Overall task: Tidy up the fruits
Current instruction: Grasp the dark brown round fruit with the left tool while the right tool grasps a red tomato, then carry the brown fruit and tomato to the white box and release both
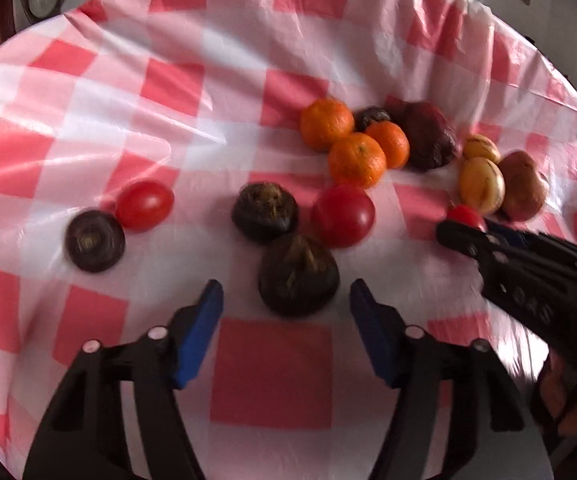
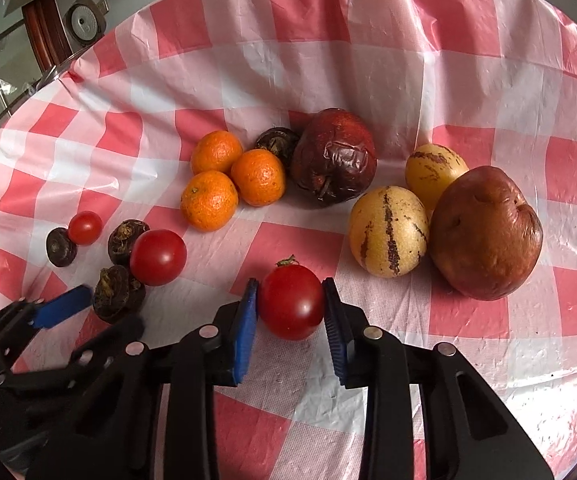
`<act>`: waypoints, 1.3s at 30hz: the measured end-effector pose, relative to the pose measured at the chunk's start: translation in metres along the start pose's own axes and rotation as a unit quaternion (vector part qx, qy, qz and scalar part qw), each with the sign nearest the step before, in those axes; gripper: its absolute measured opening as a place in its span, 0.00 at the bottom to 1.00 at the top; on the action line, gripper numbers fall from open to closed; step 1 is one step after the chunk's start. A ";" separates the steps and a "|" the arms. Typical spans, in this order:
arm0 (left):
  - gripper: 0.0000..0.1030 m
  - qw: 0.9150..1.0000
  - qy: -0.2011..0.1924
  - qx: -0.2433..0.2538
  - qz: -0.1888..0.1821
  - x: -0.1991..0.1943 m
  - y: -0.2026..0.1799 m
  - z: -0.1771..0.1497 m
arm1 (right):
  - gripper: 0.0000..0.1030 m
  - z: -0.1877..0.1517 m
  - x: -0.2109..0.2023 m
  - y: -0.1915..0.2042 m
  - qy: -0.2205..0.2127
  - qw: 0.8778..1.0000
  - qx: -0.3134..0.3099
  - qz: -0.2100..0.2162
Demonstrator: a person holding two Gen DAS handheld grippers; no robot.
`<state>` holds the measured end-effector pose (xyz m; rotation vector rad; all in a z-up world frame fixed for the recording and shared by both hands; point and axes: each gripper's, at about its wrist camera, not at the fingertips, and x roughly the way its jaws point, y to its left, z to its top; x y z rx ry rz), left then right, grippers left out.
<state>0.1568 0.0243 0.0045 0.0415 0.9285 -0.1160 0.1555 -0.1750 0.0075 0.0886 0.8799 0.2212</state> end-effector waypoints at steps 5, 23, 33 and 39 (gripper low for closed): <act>0.40 1.000 -0.008 0.020 0.004 -0.003 -0.006 -0.001 | 0.31 -0.002 -0.002 -0.003 -0.002 1.000 0.004 0.005; 0.40 0.991 -0.022 -0.127 -0.033 -0.024 0.043 -0.020 | 0.31 -0.009 -0.015 -0.006 -0.014 1.000 0.013 -0.009; 0.40 0.994 -0.055 -0.090 0.002 -0.104 0.035 -0.089 | 0.31 -0.073 -0.094 0.039 -0.034 0.999 -0.012 0.040; 0.40 0.993 -0.073 -0.092 0.009 -0.138 0.038 -0.123 | 0.31 -0.107 -0.125 0.052 -0.040 0.997 -0.005 0.063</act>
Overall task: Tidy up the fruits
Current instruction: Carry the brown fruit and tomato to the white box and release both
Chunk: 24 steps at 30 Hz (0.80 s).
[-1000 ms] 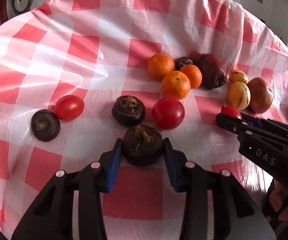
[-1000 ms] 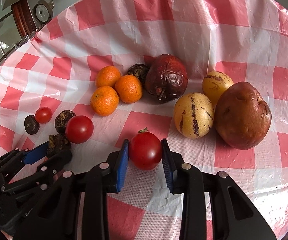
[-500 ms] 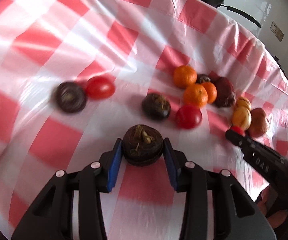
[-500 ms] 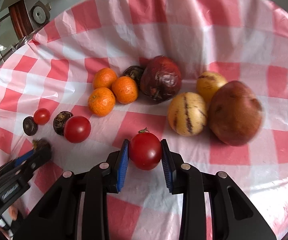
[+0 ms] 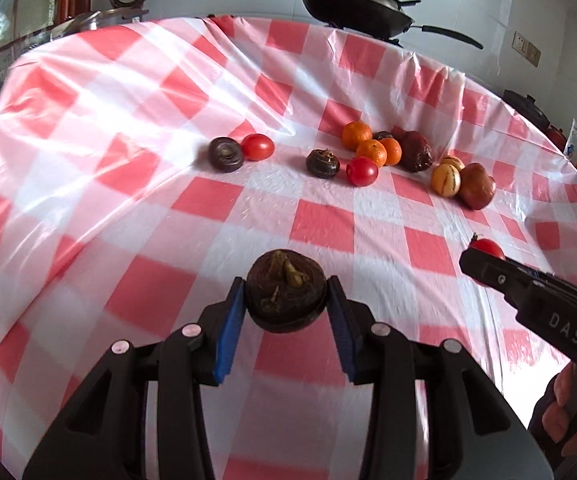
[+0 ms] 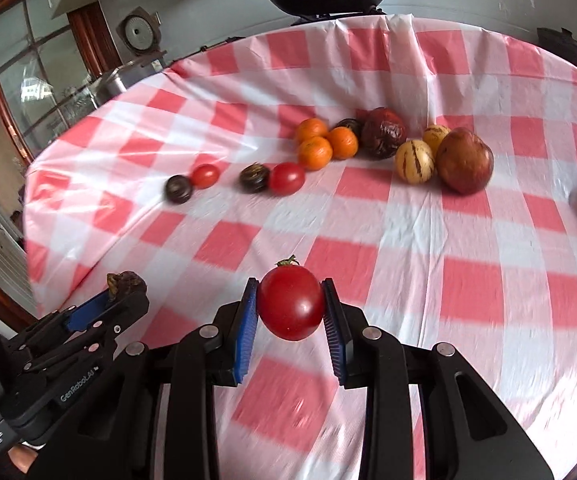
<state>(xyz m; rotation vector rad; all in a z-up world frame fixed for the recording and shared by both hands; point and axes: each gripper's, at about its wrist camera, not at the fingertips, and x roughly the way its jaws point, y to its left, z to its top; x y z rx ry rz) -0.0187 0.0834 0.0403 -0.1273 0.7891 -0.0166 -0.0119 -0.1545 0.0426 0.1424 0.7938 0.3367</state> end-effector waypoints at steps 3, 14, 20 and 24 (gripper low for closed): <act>0.40 1.000 -0.011 -0.006 -0.003 -0.014 0.006 -0.010 | 0.31 -0.017 -0.011 0.006 -0.004 1.000 0.010 0.016; 0.40 0.999 -0.052 -0.004 0.004 -0.085 0.045 -0.074 | 0.31 -0.075 -0.049 0.062 0.001 0.996 -0.033 0.086; 0.40 0.998 -0.052 -0.029 0.036 -0.126 0.102 -0.117 | 0.31 -0.107 -0.053 0.116 0.030 0.986 -0.101 0.126; 0.40 0.995 -0.058 -0.057 0.063 -0.148 0.138 -0.140 | 0.31 -0.129 -0.057 0.156 0.035 0.975 -0.156 0.156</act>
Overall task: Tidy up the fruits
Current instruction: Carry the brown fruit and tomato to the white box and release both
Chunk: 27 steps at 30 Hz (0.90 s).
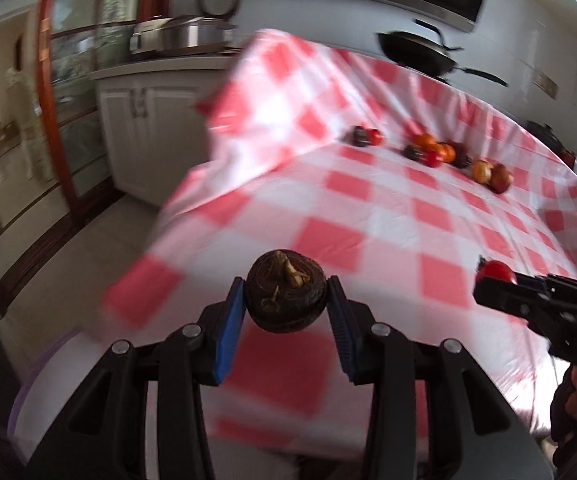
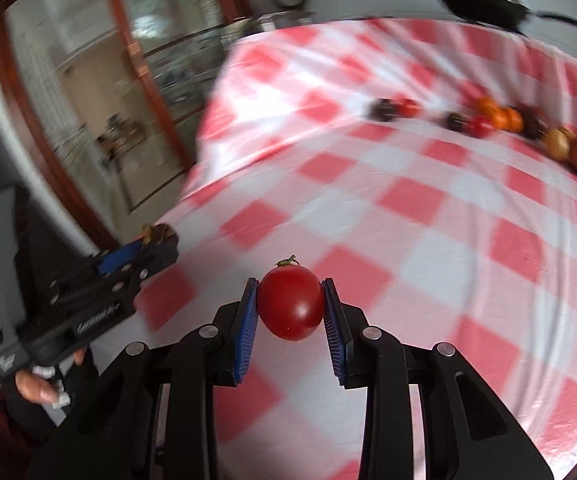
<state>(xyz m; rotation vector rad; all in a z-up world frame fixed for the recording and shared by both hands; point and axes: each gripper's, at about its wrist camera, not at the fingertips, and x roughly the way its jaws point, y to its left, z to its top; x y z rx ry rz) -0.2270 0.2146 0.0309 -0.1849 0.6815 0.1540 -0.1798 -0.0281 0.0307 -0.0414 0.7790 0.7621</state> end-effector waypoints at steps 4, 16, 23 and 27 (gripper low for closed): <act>0.40 0.999 -0.006 -0.037 0.027 -0.024 0.049 -0.022 | 0.31 -0.010 0.008 0.049 0.007 0.997 -0.069 0.035; 0.40 0.982 0.070 -0.131 0.113 -0.024 0.151 -0.108 | 0.32 -0.063 0.069 0.175 0.116 0.955 -0.242 0.127; 0.40 0.956 0.180 -0.171 0.154 0.026 0.184 -0.156 | 0.32 -0.120 0.164 0.207 0.271 0.909 -0.305 0.090; 0.40 0.942 0.222 -0.194 0.162 0.039 0.199 -0.177 | 0.32 -0.136 0.189 0.219 0.320 0.890 -0.312 0.087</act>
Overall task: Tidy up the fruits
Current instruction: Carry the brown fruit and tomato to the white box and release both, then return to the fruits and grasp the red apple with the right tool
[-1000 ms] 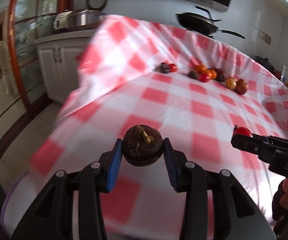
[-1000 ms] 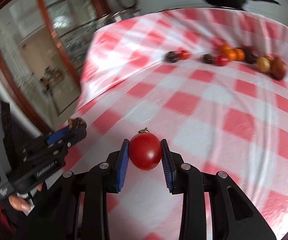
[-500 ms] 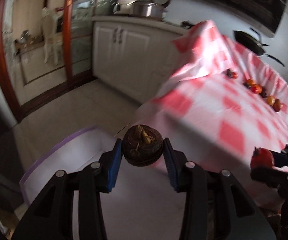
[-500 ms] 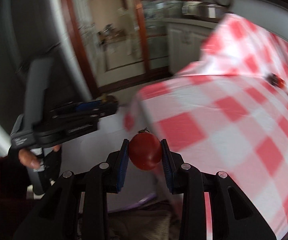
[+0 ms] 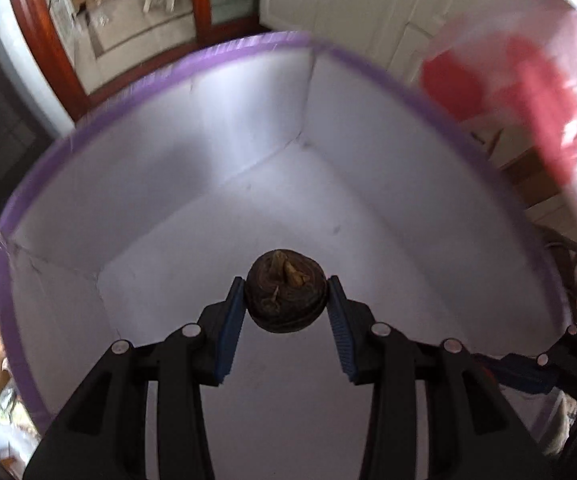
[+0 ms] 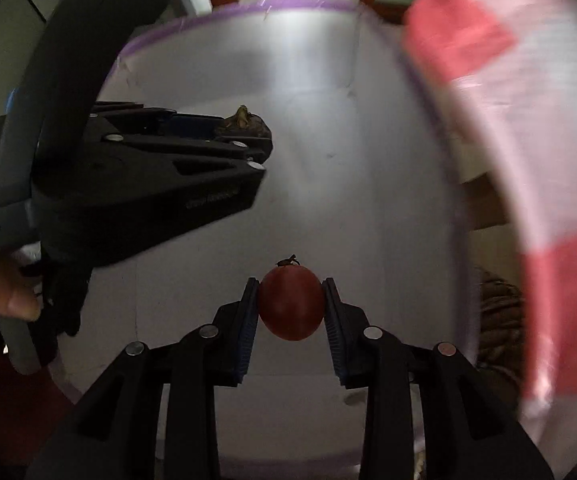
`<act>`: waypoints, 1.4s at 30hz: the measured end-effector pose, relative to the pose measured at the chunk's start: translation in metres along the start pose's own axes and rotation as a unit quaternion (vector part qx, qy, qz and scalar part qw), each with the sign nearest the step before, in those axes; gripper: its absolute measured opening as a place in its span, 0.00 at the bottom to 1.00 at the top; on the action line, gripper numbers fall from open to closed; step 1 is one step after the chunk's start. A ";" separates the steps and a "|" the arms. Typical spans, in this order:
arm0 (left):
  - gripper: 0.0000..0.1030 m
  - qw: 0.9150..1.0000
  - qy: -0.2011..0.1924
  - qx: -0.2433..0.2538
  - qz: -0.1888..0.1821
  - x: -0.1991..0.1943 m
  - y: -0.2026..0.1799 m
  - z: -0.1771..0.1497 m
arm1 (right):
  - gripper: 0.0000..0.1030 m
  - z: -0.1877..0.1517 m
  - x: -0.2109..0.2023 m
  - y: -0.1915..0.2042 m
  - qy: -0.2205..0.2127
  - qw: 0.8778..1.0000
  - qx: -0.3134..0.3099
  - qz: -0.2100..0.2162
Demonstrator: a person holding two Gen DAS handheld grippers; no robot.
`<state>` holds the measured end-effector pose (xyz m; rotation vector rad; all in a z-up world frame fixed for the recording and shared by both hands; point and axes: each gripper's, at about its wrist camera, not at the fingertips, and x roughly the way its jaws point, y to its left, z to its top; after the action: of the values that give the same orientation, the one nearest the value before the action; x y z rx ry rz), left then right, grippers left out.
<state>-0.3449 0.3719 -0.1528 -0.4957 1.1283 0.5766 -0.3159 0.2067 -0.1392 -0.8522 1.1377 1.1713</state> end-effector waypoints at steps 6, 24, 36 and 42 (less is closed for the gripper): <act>0.41 1.000 0.012 -0.010 0.016 0.009 0.001 0.002 | 0.32 0.002 0.029 0.005 0.060 0.998 -0.019 -0.016; 0.97 0.948 -0.275 -0.010 0.159 -0.122 -0.023 0.017 | 0.76 -0.048 -0.137 0.010 -0.163 0.986 -0.025 0.031; 0.99 0.899 -0.380 0.213 0.047 -0.230 -0.223 0.027 | 0.85 -0.202 -0.323 -0.086 -0.451 0.868 0.104 -0.181; 0.99 0.897 -0.299 0.326 -0.023 -0.191 -0.371 0.040 | 0.85 -0.297 -0.352 -0.198 -0.473 0.790 0.290 -0.260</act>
<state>-0.1347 0.0845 0.0683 0.2368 0.6488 0.2445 -0.1899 -0.2045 0.1183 -0.0081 0.3111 0.5589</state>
